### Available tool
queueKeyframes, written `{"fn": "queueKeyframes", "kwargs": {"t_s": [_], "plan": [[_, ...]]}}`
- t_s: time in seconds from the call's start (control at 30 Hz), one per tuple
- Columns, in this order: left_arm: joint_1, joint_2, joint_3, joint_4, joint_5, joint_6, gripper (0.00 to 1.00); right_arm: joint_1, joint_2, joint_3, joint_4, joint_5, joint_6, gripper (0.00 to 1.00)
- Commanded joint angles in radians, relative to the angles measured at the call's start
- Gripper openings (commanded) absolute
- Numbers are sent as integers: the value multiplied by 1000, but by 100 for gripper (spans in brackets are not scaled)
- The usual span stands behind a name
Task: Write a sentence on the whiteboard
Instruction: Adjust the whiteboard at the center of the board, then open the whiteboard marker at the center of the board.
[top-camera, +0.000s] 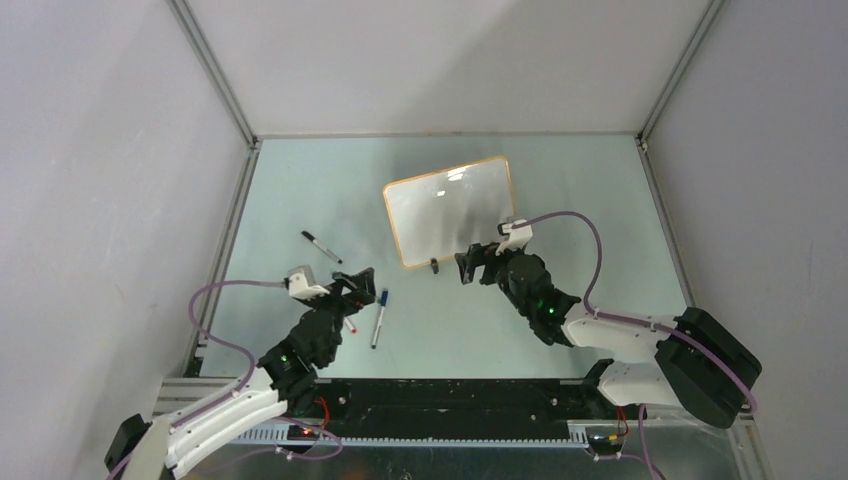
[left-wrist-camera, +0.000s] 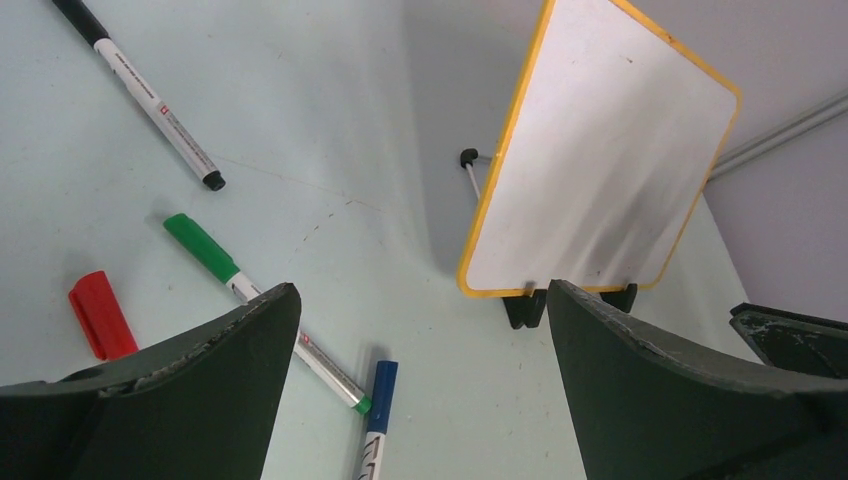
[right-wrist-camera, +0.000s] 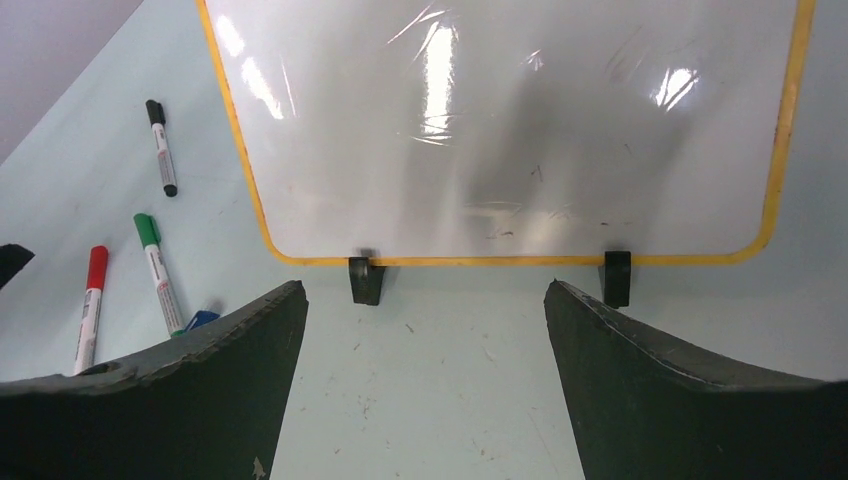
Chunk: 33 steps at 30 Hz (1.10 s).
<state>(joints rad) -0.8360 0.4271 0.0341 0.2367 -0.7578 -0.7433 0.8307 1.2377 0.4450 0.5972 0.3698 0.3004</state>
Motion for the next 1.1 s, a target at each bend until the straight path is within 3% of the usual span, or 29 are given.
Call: {"fn": "queueKeyframes", "kwargs": {"t_s": [0.0,0.33,0.53,0.63,0.83,1.07], "plan": [[-6,7,15,38,-38,-2,99,-1,8,39,18,-42,-39,92],[-6,227,211,-209,-85,-102,99,28,8,63,-13,-64,-63,89],[1,317,334,-511,-140,-267,99,33,2,77,-42,-76,-56,89],[47,359,354,-533,-88,-290,96,34,-3,77,-56,-67,-54,89],[291,511,352,-460,101,-312,77,24,8,77,-59,-54,-42,89],[329,659,449,-510,115,-339,72,12,22,79,-62,-63,-31,88]]}}
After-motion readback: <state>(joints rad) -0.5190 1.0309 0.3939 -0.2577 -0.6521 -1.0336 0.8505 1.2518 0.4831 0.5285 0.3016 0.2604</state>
